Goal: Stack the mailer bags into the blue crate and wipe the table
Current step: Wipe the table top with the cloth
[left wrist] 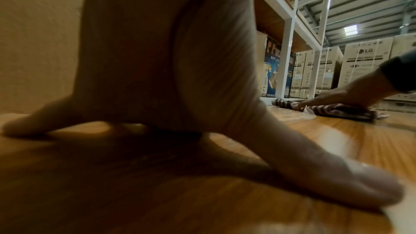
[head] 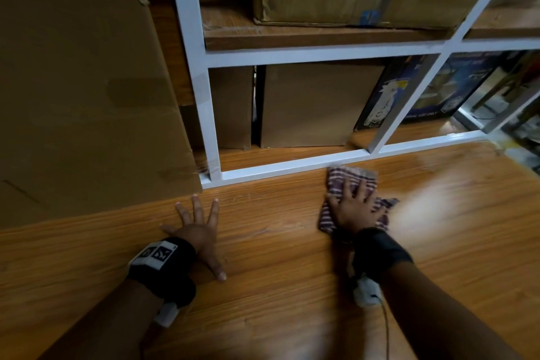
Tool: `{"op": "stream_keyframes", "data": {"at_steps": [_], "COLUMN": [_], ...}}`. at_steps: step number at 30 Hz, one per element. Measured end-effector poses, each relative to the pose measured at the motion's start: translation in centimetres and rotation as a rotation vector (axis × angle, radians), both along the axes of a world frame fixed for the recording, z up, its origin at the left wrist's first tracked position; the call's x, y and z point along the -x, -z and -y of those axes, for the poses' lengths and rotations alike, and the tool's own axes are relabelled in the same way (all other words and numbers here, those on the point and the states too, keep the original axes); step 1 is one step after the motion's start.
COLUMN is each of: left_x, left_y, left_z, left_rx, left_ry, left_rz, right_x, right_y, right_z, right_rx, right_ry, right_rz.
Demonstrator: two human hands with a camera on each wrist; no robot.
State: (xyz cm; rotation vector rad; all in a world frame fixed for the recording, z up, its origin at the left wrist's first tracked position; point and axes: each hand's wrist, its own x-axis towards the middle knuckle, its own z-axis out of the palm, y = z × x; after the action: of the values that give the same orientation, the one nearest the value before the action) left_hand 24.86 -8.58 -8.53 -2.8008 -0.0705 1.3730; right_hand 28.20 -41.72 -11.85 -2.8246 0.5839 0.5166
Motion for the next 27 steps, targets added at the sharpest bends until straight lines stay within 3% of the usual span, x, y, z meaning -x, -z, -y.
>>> {"op": "stream_keyframes", "data": {"at_steps": [5,9,11,16,19,21,24,27], "left_x": [-0.2,0.5,1.0,4.3,7.6,9.5,12.0,14.7], "left_y": [-0.5,-0.7,-0.8,0.0,-0.2,-0.6,-1.0,-1.2], "left_z": [0.4,0.0,-0.3,1.1,3.9,6.0,8.6,10.4], "left_rx": [-0.025,-0.009,0.013,0.082,0.054,0.037,0.017,0.011], "left_ry": [0.006,0.031,0.038,0.061,0.122,0.151,0.17,0.165], "left_rz": [-0.005,0.013,0.013,-0.016,-0.033,-0.024,0.001,0.002], "right_x": [3.6,6.8,7.7,10.8,13.2,15.2,19.4,23.3], "right_y": [0.4,0.6,0.7,1.1,1.0,0.9,0.9,0.7], "right_z": [-9.1,-7.8,-4.2,6.6,7.8,5.3,0.6,0.1], "right_rx": [-0.05,-0.028,-0.014,0.003,0.006,-0.013,-0.046,-0.038], "right_ry": [-0.519,-0.771,-0.755,-0.26,-0.119,-0.194,-0.493,-0.741], "right_rz": [0.036,0.074,0.088,0.106,0.098,0.086,0.076,0.083]}}
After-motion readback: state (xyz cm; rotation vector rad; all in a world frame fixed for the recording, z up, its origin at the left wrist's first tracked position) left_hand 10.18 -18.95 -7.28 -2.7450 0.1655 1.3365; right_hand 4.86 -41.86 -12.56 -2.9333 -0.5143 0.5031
